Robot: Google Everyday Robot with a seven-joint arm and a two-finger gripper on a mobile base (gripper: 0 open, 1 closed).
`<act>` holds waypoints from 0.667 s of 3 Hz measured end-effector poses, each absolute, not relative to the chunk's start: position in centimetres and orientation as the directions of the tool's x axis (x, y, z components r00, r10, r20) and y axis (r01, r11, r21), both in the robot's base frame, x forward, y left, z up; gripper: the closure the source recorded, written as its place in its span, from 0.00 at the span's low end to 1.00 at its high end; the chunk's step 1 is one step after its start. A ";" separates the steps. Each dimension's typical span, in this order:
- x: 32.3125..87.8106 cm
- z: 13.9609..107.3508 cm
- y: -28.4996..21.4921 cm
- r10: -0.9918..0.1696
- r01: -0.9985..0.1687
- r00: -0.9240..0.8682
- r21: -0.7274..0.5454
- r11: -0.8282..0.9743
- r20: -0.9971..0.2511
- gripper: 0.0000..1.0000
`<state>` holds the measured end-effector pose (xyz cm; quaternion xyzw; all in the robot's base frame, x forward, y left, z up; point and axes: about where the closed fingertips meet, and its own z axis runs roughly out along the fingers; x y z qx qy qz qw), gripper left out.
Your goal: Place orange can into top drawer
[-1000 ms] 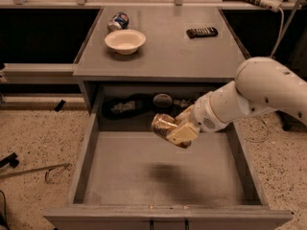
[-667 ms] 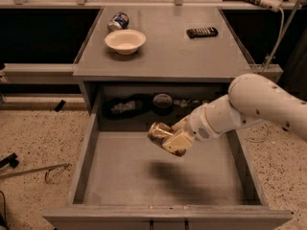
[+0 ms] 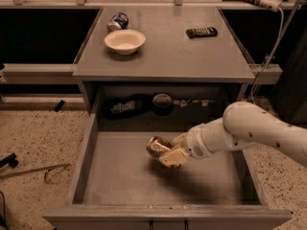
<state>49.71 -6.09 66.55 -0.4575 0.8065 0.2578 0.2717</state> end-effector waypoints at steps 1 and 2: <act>50.3 63.3 -4.3 -0.613 -0.858 -0.463 0.150 0.492 -0.640 1.00; 50.3 63.1 -4.3 -0.611 -0.856 -0.468 0.155 0.494 -0.638 1.00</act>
Offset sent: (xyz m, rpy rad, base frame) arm 0.0116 0.0284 -0.0435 -0.0829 0.0134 -0.0387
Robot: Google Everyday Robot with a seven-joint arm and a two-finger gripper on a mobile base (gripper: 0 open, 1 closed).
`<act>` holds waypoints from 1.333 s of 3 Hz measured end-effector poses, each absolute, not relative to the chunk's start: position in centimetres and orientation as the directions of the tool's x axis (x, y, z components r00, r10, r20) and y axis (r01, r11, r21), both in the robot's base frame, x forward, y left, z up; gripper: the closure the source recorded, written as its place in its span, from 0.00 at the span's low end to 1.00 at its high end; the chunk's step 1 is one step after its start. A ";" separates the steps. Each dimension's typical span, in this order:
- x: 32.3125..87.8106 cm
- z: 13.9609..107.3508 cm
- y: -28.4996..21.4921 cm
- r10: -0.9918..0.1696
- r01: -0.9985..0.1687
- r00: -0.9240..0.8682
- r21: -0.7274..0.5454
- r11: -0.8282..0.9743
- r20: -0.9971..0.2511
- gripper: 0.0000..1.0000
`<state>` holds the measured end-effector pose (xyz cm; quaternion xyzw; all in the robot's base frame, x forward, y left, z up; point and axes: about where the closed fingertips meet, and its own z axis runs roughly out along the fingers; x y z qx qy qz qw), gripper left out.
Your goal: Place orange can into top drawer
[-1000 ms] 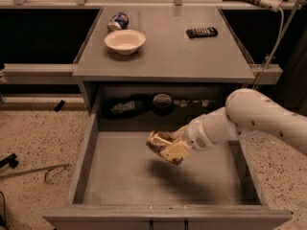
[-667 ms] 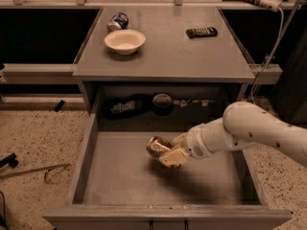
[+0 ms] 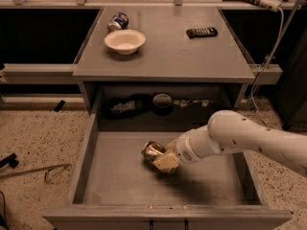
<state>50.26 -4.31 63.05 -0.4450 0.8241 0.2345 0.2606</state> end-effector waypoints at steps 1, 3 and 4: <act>50.2 61.8 -4.5 -0.619 -0.852 -0.480 0.163 0.497 -0.622 1.00; 50.2 61.8 -4.5 -0.619 -0.852 -0.480 0.163 0.497 -0.622 0.60; 50.1 61.8 -4.5 -0.619 -0.852 -0.480 0.163 0.497 -0.622 0.37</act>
Offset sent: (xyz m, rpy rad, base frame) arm -0.0010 -0.0020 -0.0132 -0.0134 0.0174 -0.0017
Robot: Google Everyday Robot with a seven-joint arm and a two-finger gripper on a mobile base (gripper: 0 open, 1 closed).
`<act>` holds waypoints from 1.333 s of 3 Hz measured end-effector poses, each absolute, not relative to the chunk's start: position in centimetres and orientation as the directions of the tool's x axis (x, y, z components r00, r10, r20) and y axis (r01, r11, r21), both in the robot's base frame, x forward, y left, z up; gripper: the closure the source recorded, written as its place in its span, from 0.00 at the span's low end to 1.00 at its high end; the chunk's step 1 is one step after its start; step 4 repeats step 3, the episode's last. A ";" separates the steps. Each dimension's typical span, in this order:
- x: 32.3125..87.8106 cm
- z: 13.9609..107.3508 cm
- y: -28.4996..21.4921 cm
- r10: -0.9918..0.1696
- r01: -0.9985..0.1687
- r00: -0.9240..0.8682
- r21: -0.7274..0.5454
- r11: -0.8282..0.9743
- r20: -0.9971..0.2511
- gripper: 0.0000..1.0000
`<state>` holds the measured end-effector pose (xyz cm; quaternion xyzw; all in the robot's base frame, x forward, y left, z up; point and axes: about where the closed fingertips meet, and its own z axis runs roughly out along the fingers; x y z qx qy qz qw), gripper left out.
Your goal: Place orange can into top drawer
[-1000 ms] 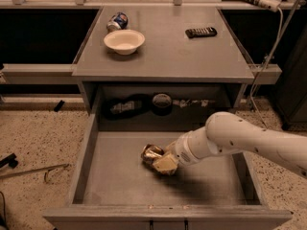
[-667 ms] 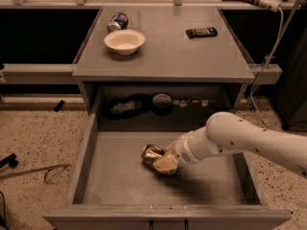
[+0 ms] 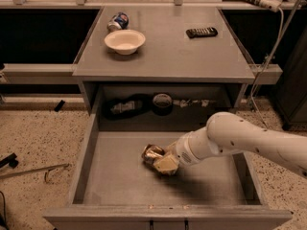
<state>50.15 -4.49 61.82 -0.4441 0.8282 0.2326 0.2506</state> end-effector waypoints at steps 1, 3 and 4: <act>50.1 61.8 -4.5 -0.619 -0.852 -0.480 0.163 0.497 -0.622 0.13; 50.1 61.8 -4.5 -0.619 -0.852 -0.480 0.163 0.497 -0.622 0.00; 50.1 61.8 -4.5 -0.619 -0.852 -0.480 0.163 0.497 -0.622 0.00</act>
Offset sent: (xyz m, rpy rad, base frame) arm 0.0000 0.0000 0.0000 0.0000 0.0000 0.0000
